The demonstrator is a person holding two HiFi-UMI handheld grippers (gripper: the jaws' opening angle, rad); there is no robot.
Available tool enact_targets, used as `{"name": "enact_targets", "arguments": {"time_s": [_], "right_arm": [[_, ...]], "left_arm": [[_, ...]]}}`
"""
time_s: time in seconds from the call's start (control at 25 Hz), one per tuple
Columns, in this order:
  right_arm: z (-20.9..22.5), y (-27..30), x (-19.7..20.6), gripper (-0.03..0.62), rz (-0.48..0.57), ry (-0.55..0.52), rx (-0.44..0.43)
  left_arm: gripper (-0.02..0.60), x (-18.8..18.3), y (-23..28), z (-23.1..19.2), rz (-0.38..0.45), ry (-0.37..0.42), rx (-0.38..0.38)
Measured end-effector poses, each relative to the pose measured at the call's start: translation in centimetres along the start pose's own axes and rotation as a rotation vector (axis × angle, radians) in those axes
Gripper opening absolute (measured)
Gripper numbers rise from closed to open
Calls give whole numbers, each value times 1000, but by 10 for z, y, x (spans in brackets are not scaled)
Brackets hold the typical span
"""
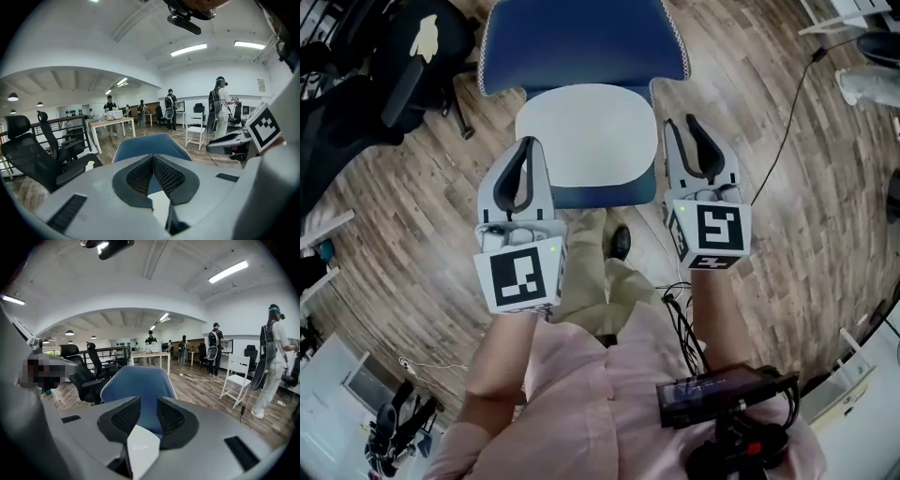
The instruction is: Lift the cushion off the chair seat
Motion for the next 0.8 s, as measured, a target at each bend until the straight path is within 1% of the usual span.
{"name": "enact_targets", "arguments": {"time_s": [0.12, 0.36, 0.8], "right_arm": [[-3, 22, 28, 110, -60, 25, -10], [-1, 53, 84, 116, -155, 72, -20], [-11, 90, 191, 136, -328, 145, -15]], "left_arm": [[14, 25, 21, -5, -66, -10, 13], [14, 68, 56, -8, -162, -4, 34], [14, 147, 98, -17, -305, -21, 58]]}}
Point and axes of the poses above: the fingertips, and each gripper's own axes: y forward along the fingers, z to its right, x out of its underside, the point moved 8 cm from there along -y, backward along the fingers, and after that the axes turned 8 degrees about -y, right-handed, at the moved point
